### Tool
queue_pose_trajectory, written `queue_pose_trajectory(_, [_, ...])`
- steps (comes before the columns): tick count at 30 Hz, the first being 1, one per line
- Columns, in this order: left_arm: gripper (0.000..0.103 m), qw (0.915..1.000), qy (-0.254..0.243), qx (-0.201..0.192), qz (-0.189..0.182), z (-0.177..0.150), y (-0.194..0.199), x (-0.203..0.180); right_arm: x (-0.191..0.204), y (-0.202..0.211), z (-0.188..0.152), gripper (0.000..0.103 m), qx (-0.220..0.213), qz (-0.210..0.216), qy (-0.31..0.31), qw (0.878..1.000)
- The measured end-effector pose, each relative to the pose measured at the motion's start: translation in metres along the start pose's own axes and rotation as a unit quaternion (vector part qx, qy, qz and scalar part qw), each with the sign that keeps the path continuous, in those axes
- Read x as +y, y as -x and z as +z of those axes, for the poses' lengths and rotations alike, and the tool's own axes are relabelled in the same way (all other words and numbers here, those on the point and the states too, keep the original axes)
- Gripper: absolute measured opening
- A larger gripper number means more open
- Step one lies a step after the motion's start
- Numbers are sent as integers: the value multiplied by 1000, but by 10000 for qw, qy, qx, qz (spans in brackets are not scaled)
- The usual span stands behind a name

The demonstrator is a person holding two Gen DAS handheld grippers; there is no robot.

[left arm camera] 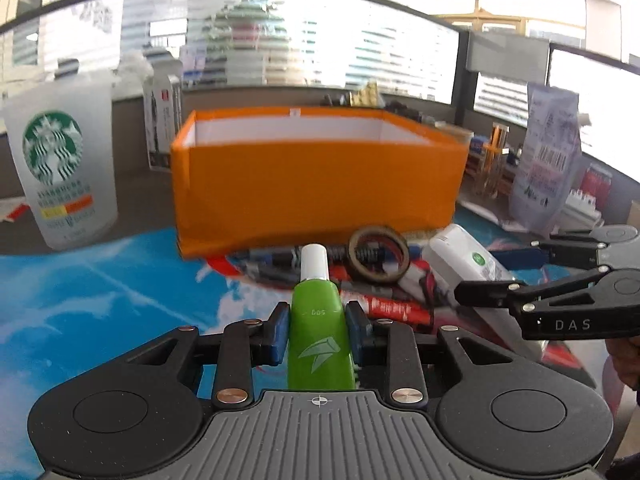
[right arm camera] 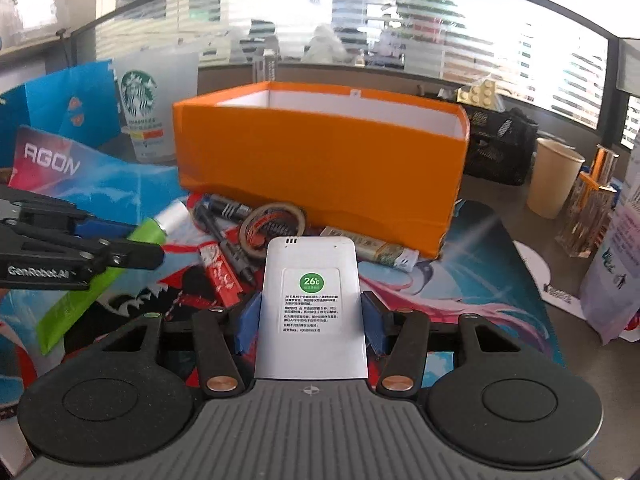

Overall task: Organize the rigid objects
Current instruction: 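Lift the green tube and white power bank up toward the orange box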

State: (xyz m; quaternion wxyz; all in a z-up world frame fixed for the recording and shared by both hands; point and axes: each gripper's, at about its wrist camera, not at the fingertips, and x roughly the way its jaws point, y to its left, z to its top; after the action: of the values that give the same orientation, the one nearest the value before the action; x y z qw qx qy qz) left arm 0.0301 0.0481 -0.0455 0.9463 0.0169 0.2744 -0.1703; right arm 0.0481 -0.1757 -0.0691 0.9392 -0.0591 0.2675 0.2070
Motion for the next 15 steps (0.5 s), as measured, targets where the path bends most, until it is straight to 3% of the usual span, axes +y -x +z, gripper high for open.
queue_pose_trajectory(15, [21,9967,170,-778,152,35,36,6,4,20,28,49,-576,144,-2,9982])
